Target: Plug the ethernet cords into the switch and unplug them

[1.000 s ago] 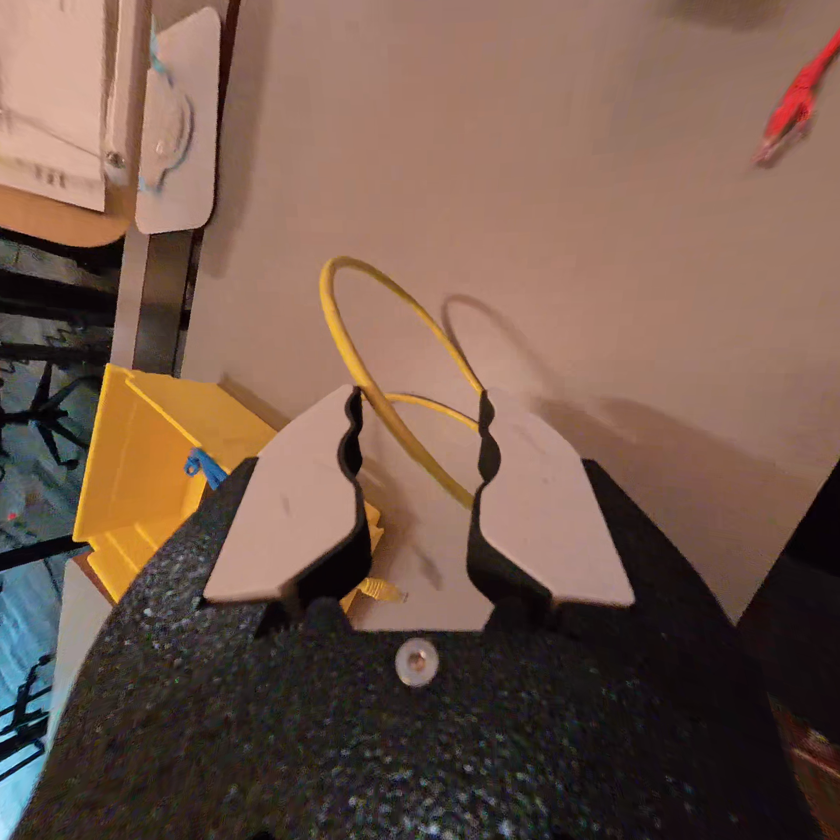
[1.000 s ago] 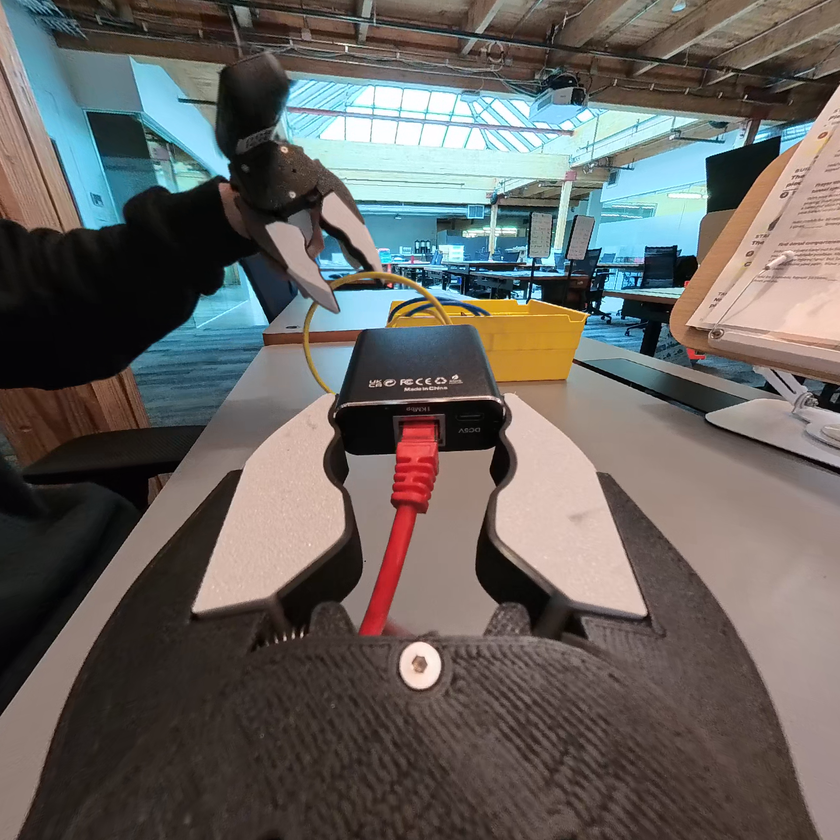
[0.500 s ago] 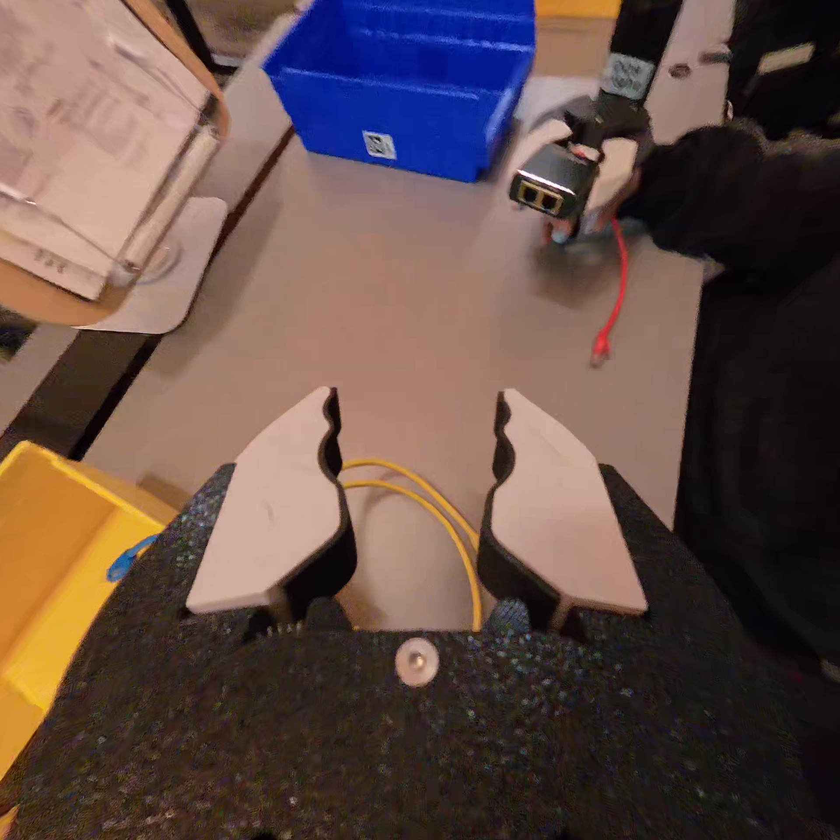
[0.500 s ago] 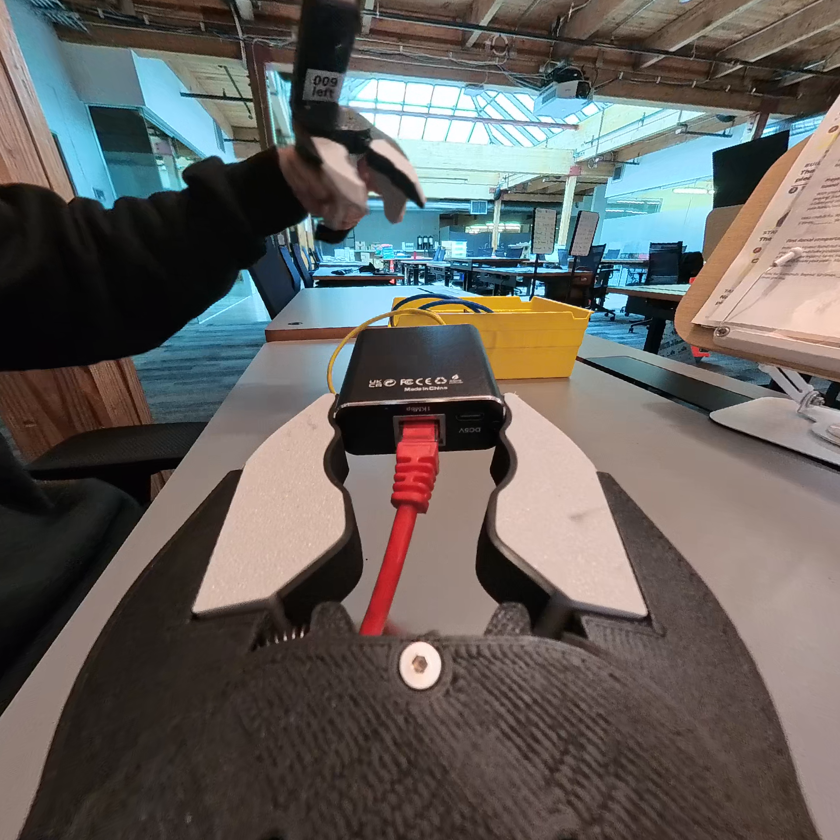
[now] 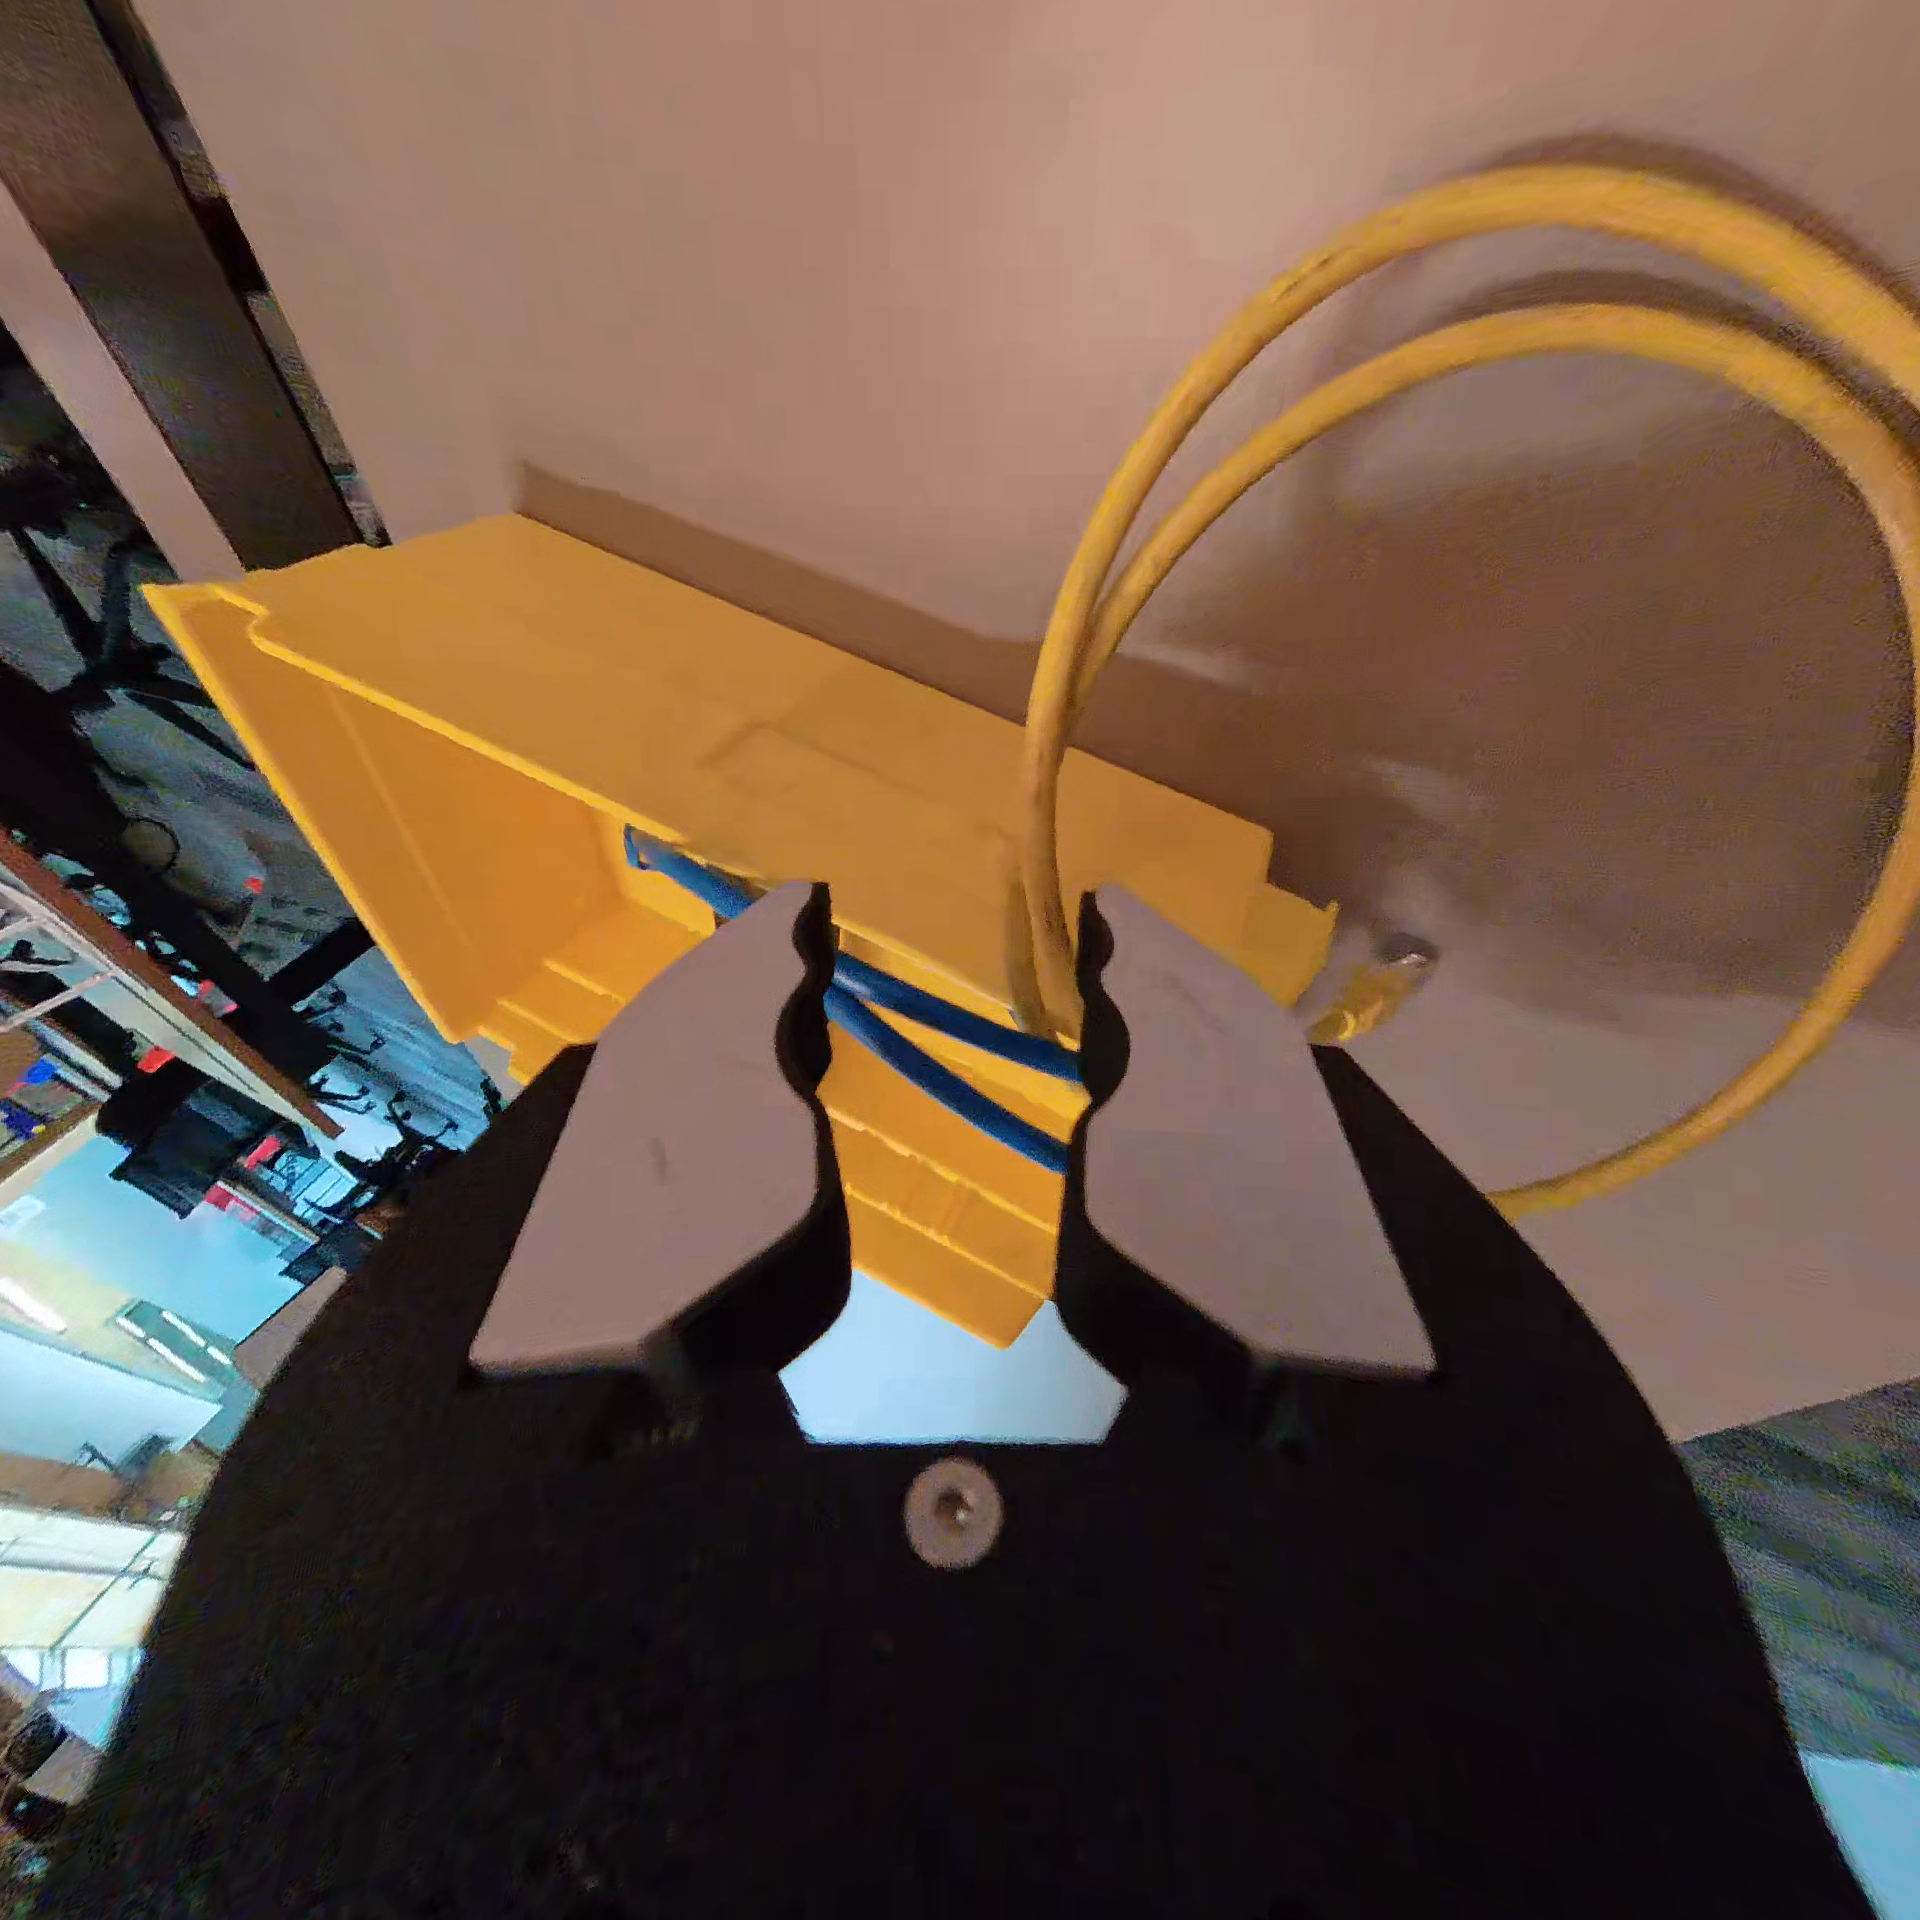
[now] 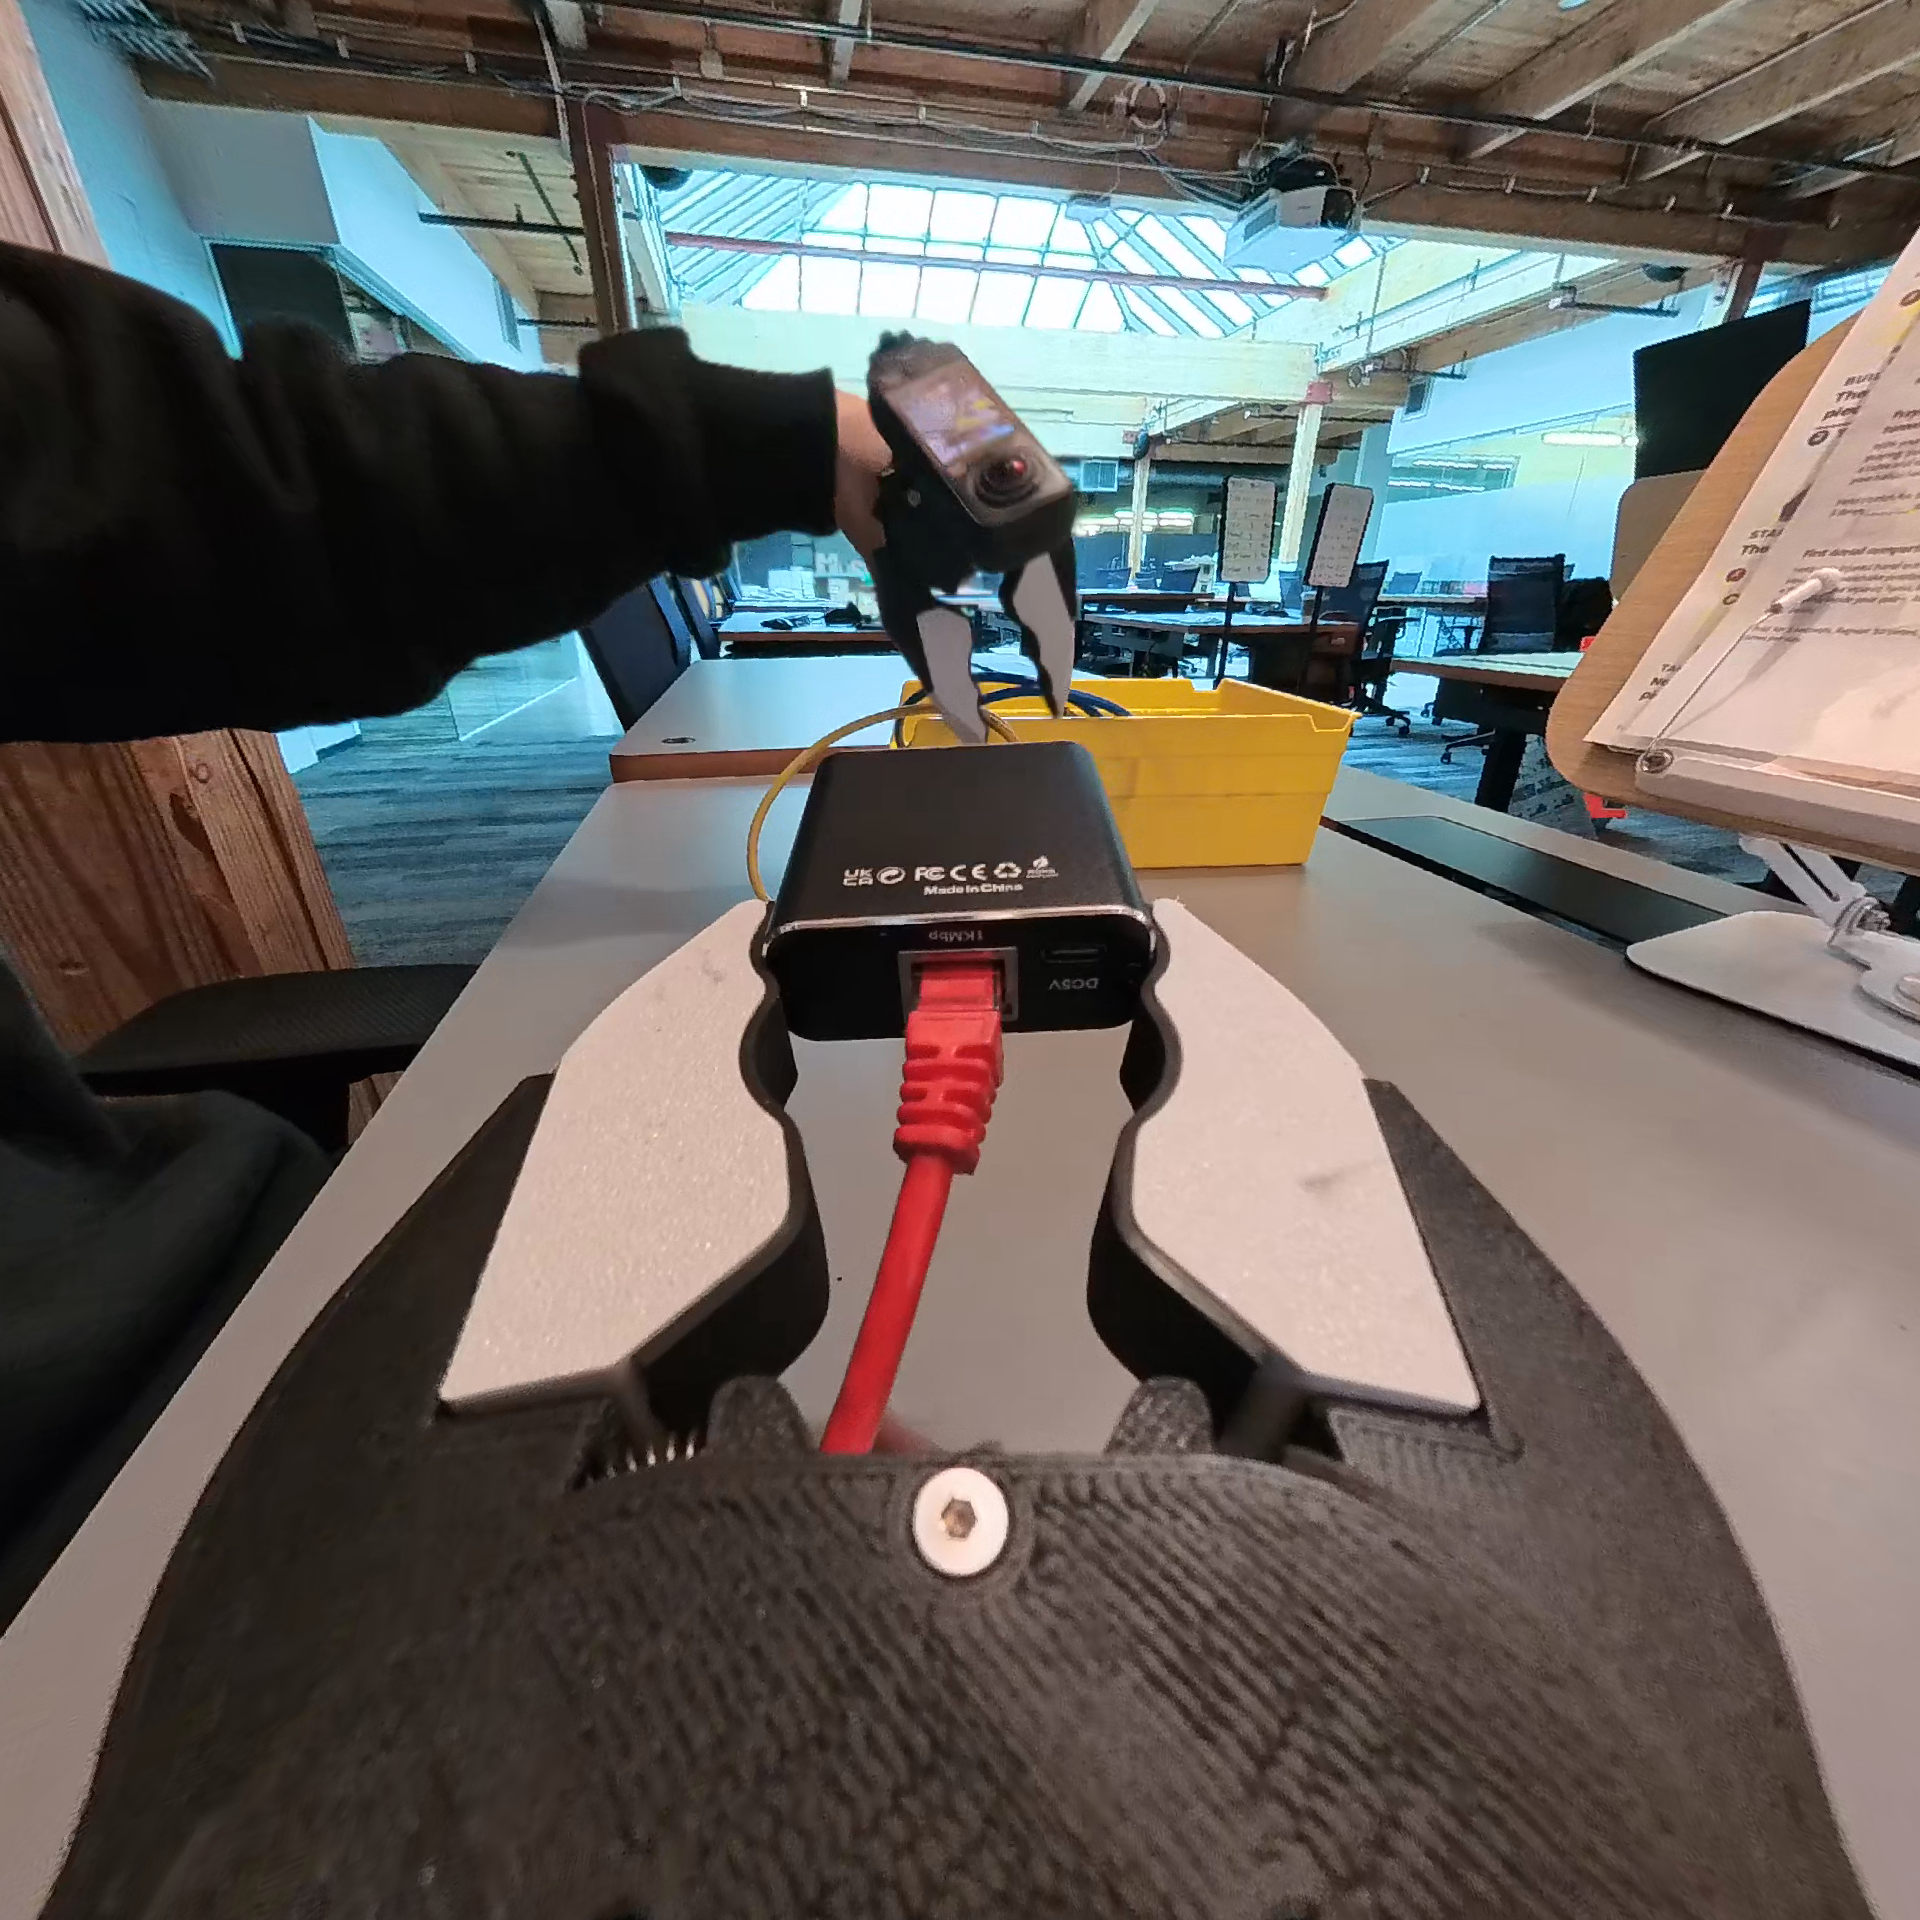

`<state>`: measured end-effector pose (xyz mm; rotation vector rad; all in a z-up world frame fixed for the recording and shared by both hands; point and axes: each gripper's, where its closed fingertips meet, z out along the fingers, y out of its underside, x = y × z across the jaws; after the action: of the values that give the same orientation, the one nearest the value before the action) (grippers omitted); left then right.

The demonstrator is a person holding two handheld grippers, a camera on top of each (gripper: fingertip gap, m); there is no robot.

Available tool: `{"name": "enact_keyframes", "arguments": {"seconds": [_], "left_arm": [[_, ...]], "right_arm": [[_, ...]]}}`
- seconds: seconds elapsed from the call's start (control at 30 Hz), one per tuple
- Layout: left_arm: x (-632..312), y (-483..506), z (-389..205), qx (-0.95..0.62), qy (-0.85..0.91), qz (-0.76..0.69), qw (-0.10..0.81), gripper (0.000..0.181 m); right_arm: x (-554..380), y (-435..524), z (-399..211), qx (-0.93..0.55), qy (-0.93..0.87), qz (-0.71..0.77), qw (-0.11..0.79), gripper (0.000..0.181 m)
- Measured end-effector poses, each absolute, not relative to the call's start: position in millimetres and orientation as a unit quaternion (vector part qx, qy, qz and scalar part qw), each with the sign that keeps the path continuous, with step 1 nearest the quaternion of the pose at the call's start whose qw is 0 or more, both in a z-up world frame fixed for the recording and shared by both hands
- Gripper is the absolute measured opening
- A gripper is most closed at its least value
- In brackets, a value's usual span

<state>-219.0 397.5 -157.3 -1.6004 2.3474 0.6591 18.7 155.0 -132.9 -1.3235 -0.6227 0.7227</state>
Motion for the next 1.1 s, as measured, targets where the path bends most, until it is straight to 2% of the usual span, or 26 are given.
{"name": "enact_keyframes", "arguments": {"seconds": [0.07,0.17,0.23,0.33,0.5,0.63,0.77,0.9,1.1], "left_arm": [[-218.6,389.1,-172.6,-0.554,0.806,0.190,0.080,0.036],[-215.7,394.0,-179.4,-0.538,0.815,0.197,0.092,0.005],[-216.4,400.1,-168.4,-0.547,0.803,0.208,0.112,0.005],[-209.1,425.2,-126.3,-0.580,0.751,0.214,0.231,0.005],[-241.6,470.6,-22.1,-0.567,0.627,0.325,0.424,0.005],[-225.1,449.6,12.4,-0.484,0.633,0.211,0.566,0.005],[-232.0,435.2,12.5,-0.432,0.639,0.205,0.602,0.005],[-244.0,429.6,-4.5,-0.432,0.667,0.217,0.567,0.005],[-260.3,431.0,23.5,-0.420,0.622,0.283,0.598,0.005]], "right_arm": [[18.5,154.7,-132.9,-0.590,-0.279,0.323,0.685,0.061],[17.6,154.8,-133.6,-0.592,-0.281,0.323,0.683,0.061],[17.6,154.6,-133.4,-0.591,-0.282,0.323,0.683,0.061],[17.8,154.4,-133.2,-0.590,-0.282,0.324,0.684,0.061],[17.9,154.7,-133.2,-0.591,-0.281,0.323,0.684,0.061],[18.3,154.9,-133.0,-0.591,-0.279,0.323,0.684,0.061],[18.9,154.4,-132.3,-0.589,-0.278,0.323,0.686,0.061],[19.6,154.4,-131.9,-0.588,-0.276,0.324,0.688,0.061],[19.4,154.3,-132.0,-0.589,-0.277,0.324,0.687,0.061]]}}
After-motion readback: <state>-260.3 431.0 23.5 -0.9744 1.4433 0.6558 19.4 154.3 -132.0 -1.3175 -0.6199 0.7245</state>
